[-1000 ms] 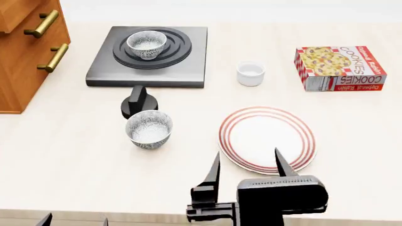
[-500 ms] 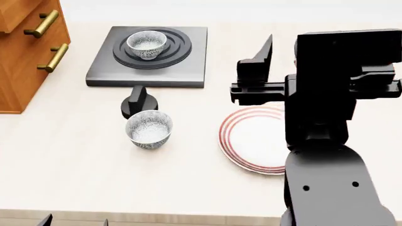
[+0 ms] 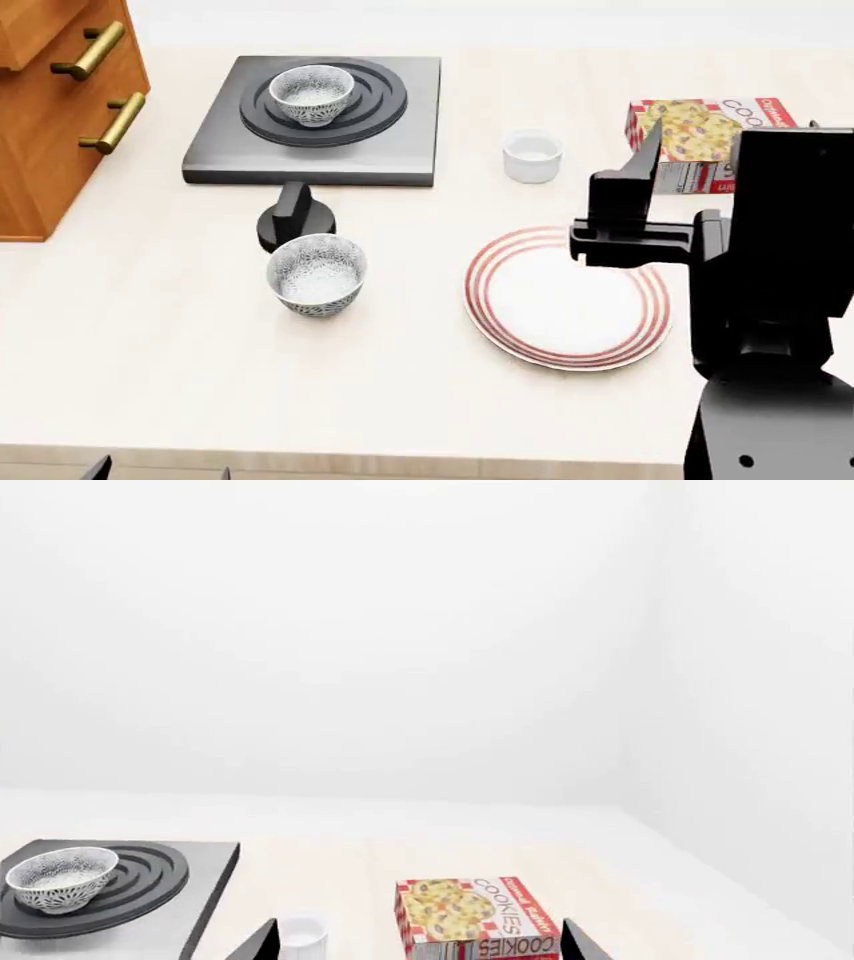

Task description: Pick the akita bowl on the stove and place it on the plate.

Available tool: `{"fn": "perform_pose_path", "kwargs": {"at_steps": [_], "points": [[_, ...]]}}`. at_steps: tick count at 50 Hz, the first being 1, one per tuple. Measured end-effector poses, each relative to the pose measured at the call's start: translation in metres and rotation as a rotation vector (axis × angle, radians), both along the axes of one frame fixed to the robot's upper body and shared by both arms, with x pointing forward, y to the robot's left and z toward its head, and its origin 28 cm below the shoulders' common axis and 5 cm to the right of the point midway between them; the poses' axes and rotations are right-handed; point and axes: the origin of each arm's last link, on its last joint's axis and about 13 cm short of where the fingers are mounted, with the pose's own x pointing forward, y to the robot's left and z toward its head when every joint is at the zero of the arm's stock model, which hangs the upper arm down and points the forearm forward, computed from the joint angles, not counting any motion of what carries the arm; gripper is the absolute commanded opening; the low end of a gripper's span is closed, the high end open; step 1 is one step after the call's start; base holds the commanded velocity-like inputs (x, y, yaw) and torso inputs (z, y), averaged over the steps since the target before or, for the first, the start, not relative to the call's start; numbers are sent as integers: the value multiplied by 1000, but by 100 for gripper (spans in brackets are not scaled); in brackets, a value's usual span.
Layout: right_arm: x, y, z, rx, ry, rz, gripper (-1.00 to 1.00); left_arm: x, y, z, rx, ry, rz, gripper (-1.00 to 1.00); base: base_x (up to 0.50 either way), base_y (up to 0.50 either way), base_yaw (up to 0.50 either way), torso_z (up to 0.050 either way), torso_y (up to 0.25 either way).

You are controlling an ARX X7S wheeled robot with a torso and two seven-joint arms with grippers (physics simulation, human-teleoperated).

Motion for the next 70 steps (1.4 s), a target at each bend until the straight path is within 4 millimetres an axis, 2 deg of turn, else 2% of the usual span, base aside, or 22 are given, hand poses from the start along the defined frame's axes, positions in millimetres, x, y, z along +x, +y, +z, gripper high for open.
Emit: {"fn": "perform_pose_path", "kwargs": {"at_steps": [22, 28, 34, 47, 70], "points": [[-2, -2, -8, -9, 6, -3, 100, 0, -1, 5, 25, -19, -2, 100, 0, 0, 0, 0, 0], [-2, -2, -9, -10, 6, -3, 100, 2, -1, 16, 46, -44, -7, 100, 0, 0, 0, 0, 0], [-2, -2, -9, -9, 6, -5, 100, 9, -4, 36, 56, -77, -21, 100, 0, 0, 0, 0, 0], [-2, -3, -9, -5, 7, -6, 100, 32, -11, 78, 76, -100, -44, 100, 0, 0, 0, 0, 0], [-2, -3, -9, -2, 12, -4, 100, 97, -11, 132, 20, 2, 2, 100, 0, 0, 0, 0, 0]]}}
